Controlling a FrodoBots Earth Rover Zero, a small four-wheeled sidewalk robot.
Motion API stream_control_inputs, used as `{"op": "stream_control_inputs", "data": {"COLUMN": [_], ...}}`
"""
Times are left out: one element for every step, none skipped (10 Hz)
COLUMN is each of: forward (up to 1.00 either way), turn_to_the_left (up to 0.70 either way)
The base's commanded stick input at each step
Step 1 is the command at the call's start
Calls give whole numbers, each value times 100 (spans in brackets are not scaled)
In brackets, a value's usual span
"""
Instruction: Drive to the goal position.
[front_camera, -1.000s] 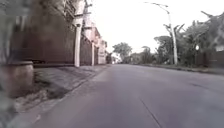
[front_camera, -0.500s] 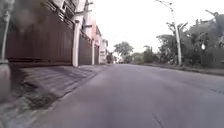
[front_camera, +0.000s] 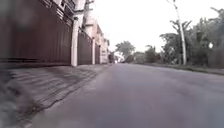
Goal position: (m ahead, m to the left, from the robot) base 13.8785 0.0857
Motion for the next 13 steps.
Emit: {"op": "stream_control_inputs", "data": {"forward": [100,100,100,100,100,100,100,100,100,100,100,100,100], "turn_to_the_left": [0,0,-1,-19,-38,-40,-40,-25,-3,0,0,0,0]}}
